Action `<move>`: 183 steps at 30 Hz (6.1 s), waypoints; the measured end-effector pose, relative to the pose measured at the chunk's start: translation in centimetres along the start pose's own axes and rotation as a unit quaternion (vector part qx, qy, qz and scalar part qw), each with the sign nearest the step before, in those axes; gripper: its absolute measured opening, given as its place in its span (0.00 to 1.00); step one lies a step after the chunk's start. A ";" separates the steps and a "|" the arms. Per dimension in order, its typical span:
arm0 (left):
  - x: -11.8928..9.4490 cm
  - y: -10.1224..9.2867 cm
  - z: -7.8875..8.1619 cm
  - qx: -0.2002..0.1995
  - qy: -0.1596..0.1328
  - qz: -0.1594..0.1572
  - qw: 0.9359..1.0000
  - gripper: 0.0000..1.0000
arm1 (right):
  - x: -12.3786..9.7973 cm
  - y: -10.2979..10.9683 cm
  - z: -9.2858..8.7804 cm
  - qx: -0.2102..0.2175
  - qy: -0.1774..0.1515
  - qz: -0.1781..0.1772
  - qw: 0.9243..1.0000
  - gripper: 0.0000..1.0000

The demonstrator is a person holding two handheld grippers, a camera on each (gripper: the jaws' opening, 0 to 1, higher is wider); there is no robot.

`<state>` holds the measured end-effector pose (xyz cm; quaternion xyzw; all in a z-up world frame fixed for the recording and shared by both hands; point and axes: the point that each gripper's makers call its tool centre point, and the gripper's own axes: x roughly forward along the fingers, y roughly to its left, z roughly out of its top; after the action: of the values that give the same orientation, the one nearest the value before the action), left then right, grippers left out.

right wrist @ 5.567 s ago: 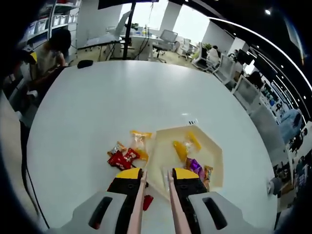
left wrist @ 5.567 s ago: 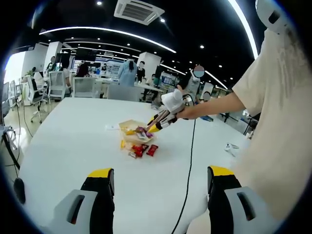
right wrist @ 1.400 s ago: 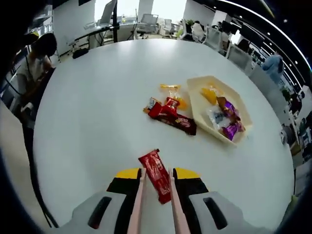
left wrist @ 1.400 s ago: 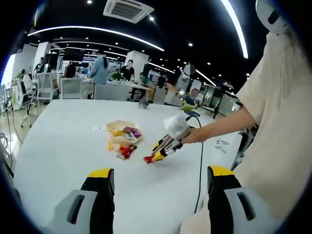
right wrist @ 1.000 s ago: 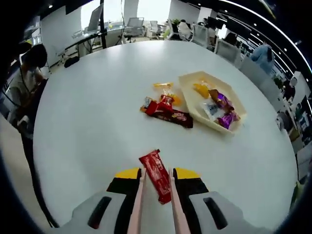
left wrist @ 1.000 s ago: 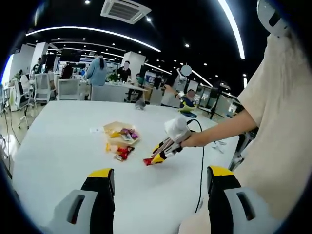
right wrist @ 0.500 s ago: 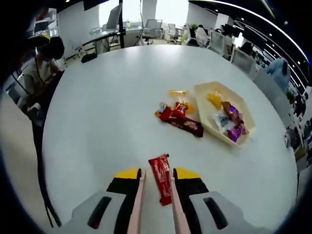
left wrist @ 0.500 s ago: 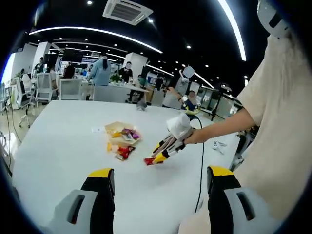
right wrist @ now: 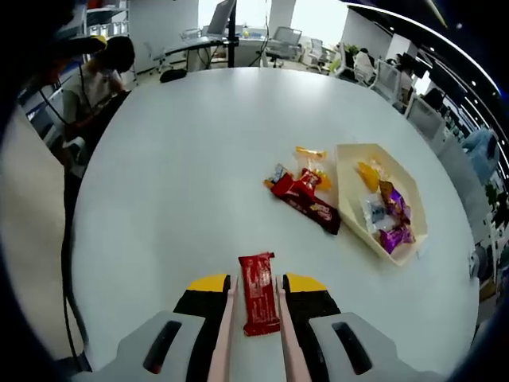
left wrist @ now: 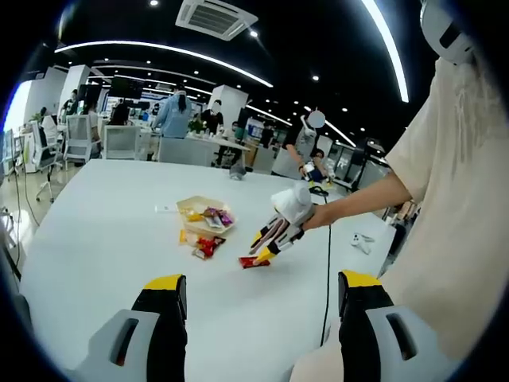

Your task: Place the target food into the container with the food tongs after gripping and lifting it, then release it inside without dropping or visibly crushing the food.

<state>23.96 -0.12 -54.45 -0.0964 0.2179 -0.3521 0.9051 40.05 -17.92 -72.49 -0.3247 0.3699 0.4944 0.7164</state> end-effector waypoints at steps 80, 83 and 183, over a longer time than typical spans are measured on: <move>-0.3 0.9 -1.4 0.001 0.023 0.028 0.999 0.84 | -0.3 -2.6 2.4 0.042 -0.028 -0.024 0.998 0.22; -0.4 1.2 -1.4 0.000 0.021 0.033 0.999 0.84 | -0.5 -3.2 2.9 0.040 -0.032 -0.029 0.998 0.22; 0.9 2.0 -0.9 -0.017 0.028 0.040 0.999 0.82 | -1.7 -7.9 2.7 -0.039 0.011 -0.009 0.999 0.20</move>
<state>25.35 0.72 -56.25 -0.0933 0.2526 -0.3145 0.9103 47.77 -18.81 -68.88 -0.3609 0.3555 0.4984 0.7036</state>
